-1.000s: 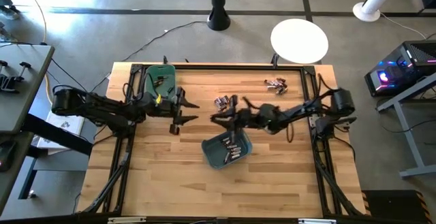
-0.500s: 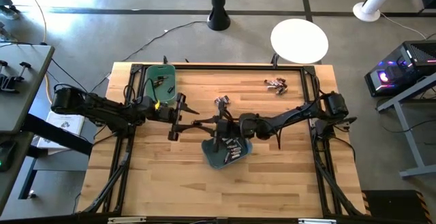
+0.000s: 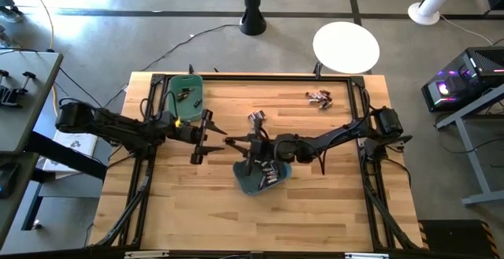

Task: Sort batteries
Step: Put the black battery into the green bin

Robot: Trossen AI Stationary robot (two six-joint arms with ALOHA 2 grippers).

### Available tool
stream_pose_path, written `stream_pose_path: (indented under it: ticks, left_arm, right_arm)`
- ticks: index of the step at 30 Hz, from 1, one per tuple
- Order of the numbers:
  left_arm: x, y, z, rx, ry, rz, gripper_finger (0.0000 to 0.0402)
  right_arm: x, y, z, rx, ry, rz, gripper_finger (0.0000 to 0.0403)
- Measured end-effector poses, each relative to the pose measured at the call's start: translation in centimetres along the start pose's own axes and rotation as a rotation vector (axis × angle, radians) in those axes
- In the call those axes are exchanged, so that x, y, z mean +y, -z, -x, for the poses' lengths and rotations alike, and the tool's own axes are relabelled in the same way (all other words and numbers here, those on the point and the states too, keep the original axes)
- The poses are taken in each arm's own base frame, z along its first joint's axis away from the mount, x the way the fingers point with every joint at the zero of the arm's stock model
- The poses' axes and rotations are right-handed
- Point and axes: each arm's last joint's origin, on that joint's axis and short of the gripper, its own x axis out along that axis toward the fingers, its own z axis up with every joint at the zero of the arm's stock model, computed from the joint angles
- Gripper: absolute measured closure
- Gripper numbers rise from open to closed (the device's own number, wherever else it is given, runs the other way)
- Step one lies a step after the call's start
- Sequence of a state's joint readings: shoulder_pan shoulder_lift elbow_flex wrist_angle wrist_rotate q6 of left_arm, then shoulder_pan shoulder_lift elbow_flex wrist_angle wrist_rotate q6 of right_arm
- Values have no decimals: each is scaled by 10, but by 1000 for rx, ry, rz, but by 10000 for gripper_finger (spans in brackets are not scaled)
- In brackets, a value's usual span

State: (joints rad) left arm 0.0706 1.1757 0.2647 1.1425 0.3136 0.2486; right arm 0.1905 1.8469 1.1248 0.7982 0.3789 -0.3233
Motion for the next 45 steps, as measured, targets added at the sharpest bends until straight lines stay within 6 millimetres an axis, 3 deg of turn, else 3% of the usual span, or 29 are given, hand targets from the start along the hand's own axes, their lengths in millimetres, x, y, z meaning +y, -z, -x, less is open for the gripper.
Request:
stream_pose_path:
  ticks: [9,15,23,36,45]
  left_arm:
    - [4,-7,3,-15,-118,49,186]
    - [5,-10,-6,30,-84,70,195]
    - [-4,-16,-18,69,-23,30,245]
    - [-4,-17,-18,71,-35,13,335]
    - [-5,-15,-17,100,-21,-5,357]
  right_arm:
    - [3,1,2,39,50,26,373]
    - [3,1,2,36,45,13,373]
    - [3,1,2,35,46,7,373]
    - [3,2,2,37,44,8,370]
    - [2,3,1,48,33,15,358]
